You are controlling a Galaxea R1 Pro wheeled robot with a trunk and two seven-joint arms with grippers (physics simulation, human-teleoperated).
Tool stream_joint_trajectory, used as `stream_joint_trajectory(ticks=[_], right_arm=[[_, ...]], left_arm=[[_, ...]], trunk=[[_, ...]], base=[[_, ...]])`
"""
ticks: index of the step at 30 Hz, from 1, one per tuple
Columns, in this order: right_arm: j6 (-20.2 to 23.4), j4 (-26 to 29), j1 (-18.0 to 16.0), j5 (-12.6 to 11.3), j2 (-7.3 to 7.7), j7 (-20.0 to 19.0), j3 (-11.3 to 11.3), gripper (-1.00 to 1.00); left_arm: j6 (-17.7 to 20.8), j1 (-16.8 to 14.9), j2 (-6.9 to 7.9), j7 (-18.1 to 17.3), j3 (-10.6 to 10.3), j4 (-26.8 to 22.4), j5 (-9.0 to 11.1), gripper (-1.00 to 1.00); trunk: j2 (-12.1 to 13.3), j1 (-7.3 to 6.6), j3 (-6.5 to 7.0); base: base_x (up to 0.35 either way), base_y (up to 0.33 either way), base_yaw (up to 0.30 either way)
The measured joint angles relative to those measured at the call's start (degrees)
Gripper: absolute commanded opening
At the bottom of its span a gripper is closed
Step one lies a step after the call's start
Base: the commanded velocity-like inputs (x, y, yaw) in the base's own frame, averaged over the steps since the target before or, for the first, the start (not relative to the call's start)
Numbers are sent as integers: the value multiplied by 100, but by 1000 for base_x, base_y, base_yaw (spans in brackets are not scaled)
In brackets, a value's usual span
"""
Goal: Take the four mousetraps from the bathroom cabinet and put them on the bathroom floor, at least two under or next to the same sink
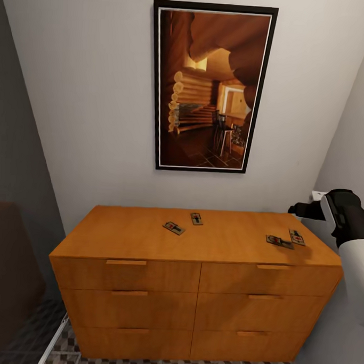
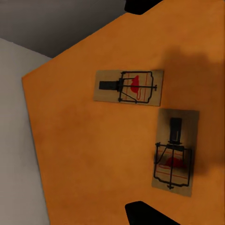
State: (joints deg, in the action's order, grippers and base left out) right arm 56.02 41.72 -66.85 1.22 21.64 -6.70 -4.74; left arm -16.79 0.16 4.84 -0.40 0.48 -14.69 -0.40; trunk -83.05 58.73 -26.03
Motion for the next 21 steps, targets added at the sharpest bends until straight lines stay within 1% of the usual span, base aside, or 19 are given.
stream_joint_trajectory(ticks=[9,17,21], right_arm=[[0,-21,0,4,25,-56,0,100],[-7,-43,0,7,182,-72,1,100],[-8,-45,0,0,222,-75,0,100]], left_arm=[[0,0,0,0,0,1,0,100],[0,0,0,0,0,5,0,100],[0,0,0,0,0,4,0,100]], trunk=[[0,0,-13],[0,0,-14],[0,0,-14]], base=[[0,0,0],[0,0,0],[0,0,0]])
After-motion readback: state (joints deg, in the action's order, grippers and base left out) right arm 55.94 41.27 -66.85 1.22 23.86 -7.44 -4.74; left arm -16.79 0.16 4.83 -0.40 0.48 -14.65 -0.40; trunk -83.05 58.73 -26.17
